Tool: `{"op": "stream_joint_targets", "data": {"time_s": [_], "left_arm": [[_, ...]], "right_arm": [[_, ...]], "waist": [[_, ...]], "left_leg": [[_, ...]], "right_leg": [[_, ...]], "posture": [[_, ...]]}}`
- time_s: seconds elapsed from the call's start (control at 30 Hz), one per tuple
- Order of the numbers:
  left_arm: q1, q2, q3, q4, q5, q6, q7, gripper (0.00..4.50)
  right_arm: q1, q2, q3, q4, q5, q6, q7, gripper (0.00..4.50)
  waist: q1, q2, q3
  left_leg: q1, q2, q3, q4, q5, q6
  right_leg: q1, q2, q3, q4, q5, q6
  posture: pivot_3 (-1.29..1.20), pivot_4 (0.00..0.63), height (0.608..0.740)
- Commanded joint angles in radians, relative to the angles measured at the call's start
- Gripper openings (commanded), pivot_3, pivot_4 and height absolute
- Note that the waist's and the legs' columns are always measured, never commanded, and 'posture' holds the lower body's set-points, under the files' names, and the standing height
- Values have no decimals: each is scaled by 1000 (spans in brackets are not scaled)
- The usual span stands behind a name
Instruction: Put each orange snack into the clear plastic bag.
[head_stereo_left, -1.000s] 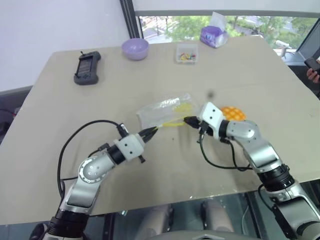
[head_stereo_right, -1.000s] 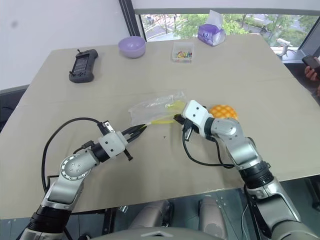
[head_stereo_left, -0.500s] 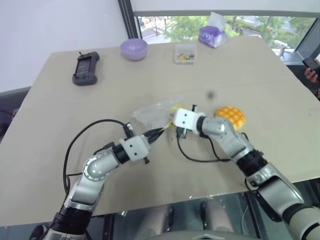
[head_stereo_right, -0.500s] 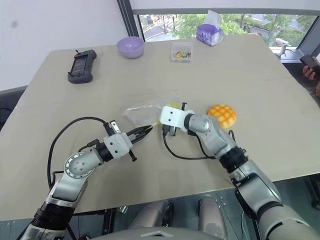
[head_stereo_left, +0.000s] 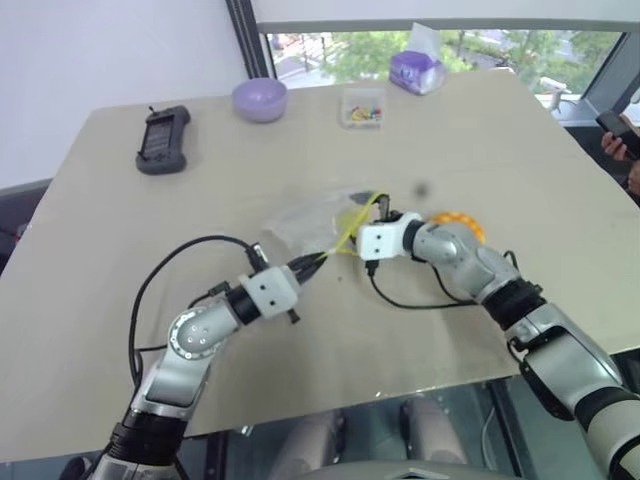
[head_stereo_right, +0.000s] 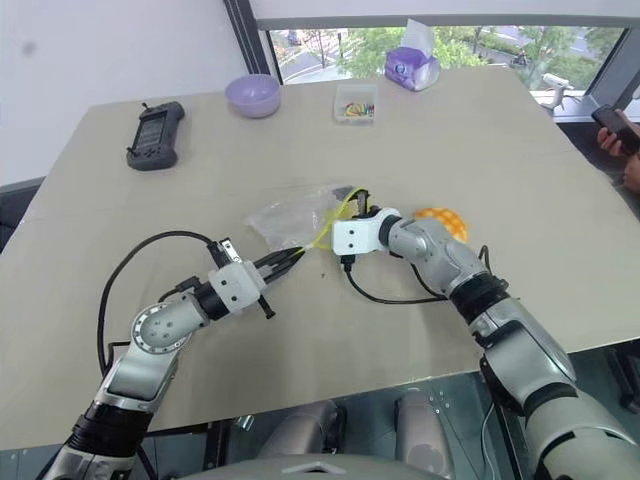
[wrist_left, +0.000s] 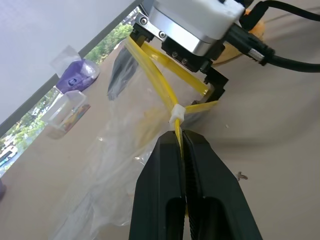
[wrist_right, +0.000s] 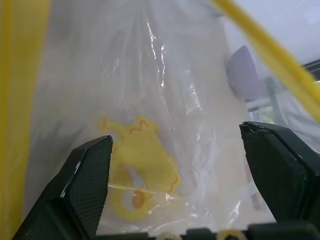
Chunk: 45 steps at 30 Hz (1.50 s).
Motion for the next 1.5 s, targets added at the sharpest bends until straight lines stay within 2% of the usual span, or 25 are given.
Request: {"op": "stream_joint_targets", "data": {"time_s": [0.03, 0.17, 0.4, 0.5, 0.57, 0.67, 0.73, 0.87, 0.97, 1.07, 1.17, 1.23, 1.3, 1.33, 1.5], "left_arm": [[-16, -7, 26, -5, -5, 6, 25, 0], [-20, -12, 26, -8, 4, 11, 42, 0], [-10, -14, 43, -17, 14, 31, 74, 0], [-2, -21, 54, -31, 17, 47, 90, 0], [6, -24, 63, -40, 19, 58, 101, 0], [19, -28, 68, -47, 21, 72, 114, 0], [21, -34, 61, -50, 23, 76, 122, 0], [14, -48, 46, -55, 29, 84, 126, 0], [7, -50, 44, -52, 30, 86, 123, 0], [2, -46, 46, -46, 29, 84, 118, 0], [-3, -43, 50, -44, 27, 87, 115, 0], [-3, -41, 53, -44, 25, 88, 114, 0], [-3, -39, 55, -44, 25, 89, 114, 0], [-2, -39, 55, -44, 24, 90, 114, 0], [1, -42, 49, -45, 27, 87, 110, 0]], "right_arm": [[8, -17, -20, -50, 19, -43, 27, 4452], [52, -40, -69, -132, 134, -13, 142, 4452], [167, -144, -222, -395, 520, 153, 447, 4452], [234, -172, -360, -522, 727, 386, 467, 4452], [281, -201, -438, -581, 809, 518, 461, 4452], [364, -240, -525, -584, 824, 656, 396, 4452], [414, -228, -553, -594, 840, 754, 345, 4452], [462, -199, -536, -539, 758, 827, 235, 4452], [460, -168, -513, -498, 747, 926, 199, 4452], [442, -158, -495, -461, 706, 936, 168, 4452], [428, -173, -475, -417, 638, 892, 133, 3650], [421, -179, -474, -391, 610, 860, 118, 2827], [418, -182, -480, -377, 595, 847, 108, 2827], [418, -185, -480, -372, 584, 841, 101, 2127], [419, -190, -472, -350, 552, 787, 101, 296]], "waist": [[0, 0, 0], [1, 0, 0], [6, 0, 0], [7, 0, 0], [11, 0, 0], [27, 0, 0], [31, 0, 0], [29, 0, 0], [31, -1, 0], [33, -2, -1], [34, -3, -2], [35, -4, -2], [35, -4, -2], [35, -4, -2], [38, -4, -2]], "left_leg": [[0, 0, 0, 0, 0, 0], [0, 0, 0, 0, 0, 0], [0, 0, 0, 0, 0, 0], [0, 0, -1, 0, 0, 0], [0, 0, -1, 0, 0, 0], [0, 0, -1, 0, 0, 0], [1, 0, -1, 0, 0, 0], [1, 0, 0, 0, 0, 0], [2, 0, 1, 0, 0, 0], [6, 0, 0, 0, 0, 1], [8, 0, -1, 1, 0, 1], [9, 0, -1, 1, 0, 1], [9, 0, -2, 1, 0, 1], [9, 0, -2, 1, 0, 1], [9, -1, -2, 1, 0, 1]], "right_leg": [[0, 0, 0, 0, 0, 0], [0, 0, 0, 0, 0, 0], [1, 0, 0, -1, 0, 0], [2, -1, 0, -1, 0, 0], [2, -1, -1, -1, 0, 0], [3, -1, -1, -2, 0, 0], [3, -1, -1, -1, 0, 0], [3, -2, 0, -1, 0, 0], [4, -2, 1, -1, 0, 0], [9, -2, -1, -2, 0, 0], [12, -2, -2, -2, 0, 0], [13, -2, -2, -2, 0, 0], [13, -2, -3, -2, 0, 0], [14, -2, -3, -2, 0, 0], [14, -2, -3, -2, 0, 0]], "posture": [[0, 150, 736], [0, 150, 736], [0, 150, 736], [0, 150, 736], [0, 150, 736], [0, 150, 736], [0, 150, 736], [0, 150, 736], [0, 150, 736], [0, 150, 736], [0, 150, 736], [0, 150, 736], [0, 150, 736], [0, 150, 736], [0, 150, 736]]}}
